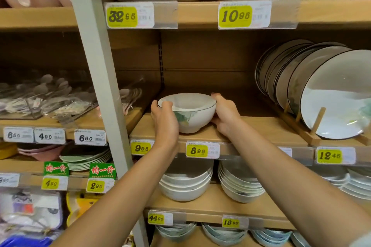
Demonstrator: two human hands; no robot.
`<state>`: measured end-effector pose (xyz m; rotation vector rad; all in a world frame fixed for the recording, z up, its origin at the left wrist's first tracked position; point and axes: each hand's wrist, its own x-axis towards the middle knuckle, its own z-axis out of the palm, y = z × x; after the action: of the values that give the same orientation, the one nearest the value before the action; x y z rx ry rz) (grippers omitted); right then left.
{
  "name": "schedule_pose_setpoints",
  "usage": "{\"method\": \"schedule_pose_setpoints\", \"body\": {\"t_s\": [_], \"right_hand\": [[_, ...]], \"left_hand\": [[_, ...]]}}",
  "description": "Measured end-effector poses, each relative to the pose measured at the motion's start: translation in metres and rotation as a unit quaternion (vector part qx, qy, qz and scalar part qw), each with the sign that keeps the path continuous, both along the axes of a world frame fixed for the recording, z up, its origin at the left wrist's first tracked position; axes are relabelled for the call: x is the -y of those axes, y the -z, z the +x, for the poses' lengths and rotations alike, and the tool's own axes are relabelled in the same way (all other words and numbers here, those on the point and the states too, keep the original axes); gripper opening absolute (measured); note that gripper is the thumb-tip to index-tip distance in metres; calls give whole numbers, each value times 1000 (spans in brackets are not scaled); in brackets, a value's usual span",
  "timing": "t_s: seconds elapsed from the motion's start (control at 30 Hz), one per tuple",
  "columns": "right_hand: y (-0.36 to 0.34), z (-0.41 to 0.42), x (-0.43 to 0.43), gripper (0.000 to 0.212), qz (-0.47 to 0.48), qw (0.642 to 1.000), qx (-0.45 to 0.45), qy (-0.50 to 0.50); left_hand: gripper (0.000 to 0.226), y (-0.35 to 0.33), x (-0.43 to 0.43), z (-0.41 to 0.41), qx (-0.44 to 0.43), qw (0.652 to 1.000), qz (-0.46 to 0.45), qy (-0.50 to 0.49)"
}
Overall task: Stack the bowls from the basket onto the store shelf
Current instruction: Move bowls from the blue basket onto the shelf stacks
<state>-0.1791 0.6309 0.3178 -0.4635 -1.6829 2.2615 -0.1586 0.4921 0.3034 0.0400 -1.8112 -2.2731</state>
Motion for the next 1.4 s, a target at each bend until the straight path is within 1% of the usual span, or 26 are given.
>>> {"method": "schedule_pose_setpoints", "body": {"t_s": [0.03, 0.07, 0.1, 0.17, 0.2, 0.27, 0.3, 0.37, 0.43, 0.67, 0.87, 0.9, 1.0, 1.03, 1.17, 1.23, 1.3, 1.4], "right_hand": [[-1, 3, -3, 20, 0, 1000, 4, 7], [-2, 5, -6, 18, -4, 1000, 3, 15], [-2, 10, -7, 18, -8, 1000, -1, 24], [1, 21, -5, 20, -5, 999, -20, 28], [3, 27, -1, 20, 4, 999, -35, 25], [9, 34, 12, 24, 36, 997, -64, 11], [12, 36, 18, 32, 55, 996, -72, 8], [16, 35, 28, 47, 96, 993, -70, 20], [18, 31, 32, 51, 114, 991, -64, 26], [17, 19, 37, 50, 80, 995, -59, 21], [15, 14, 43, 50, 58, 996, -42, 45], [14, 15, 43, 47, 55, 996, -36, 53], [12, 18, 47, 25, 26, 996, -22, 82], [12, 19, 47, 22, 19, 996, -19, 90], [7, 25, 51, 30, 59, 993, -14, 99], [3, 31, 54, 37, 71, 993, -7, 98], [1, 40, 53, 41, 73, 993, -2, 92], [-2, 58, 50, 31, 95, 988, -23, 121]], "left_hand": [[80, -1, 1, 1, 12, 1000, 10, 10], [77, -1, 4, -1, 22, 999, 26, 16], [65, -4, 7, -3, 27, 998, 47, 18], [29, -11, 15, -9, 40, 996, 85, 11], [20, -12, 19, -12, 48, 994, 94, 14], [27, -12, 22, -16, 60, 994, 75, 55], [30, -11, 21, -17, 66, 993, 62, 71], [27, -6, 18, -15, 57, 995, 48, 74], [26, -2, 18, -16, 41, 996, 50, 66], [50, 5, 28, -21, 16, 996, 28, 85], [45, 11, 30, -26, 7, 996, 13, 83], [46, 11, 29, -26, 7, 996, 11, 83], [47, 11, 28, -26, 1, 996, 13, 86], [47, 10, 28, -26, 0, 996, 16, 90], [52, 6, 29, -22, 1, 996, -16, 93], [57, 1, 33, -17, 14, 994, -36, 105], [59, -3, 39, -8, 38, 990, -32, 131], [55, -6, 52, 18, 39, 987, -18, 158]]}}
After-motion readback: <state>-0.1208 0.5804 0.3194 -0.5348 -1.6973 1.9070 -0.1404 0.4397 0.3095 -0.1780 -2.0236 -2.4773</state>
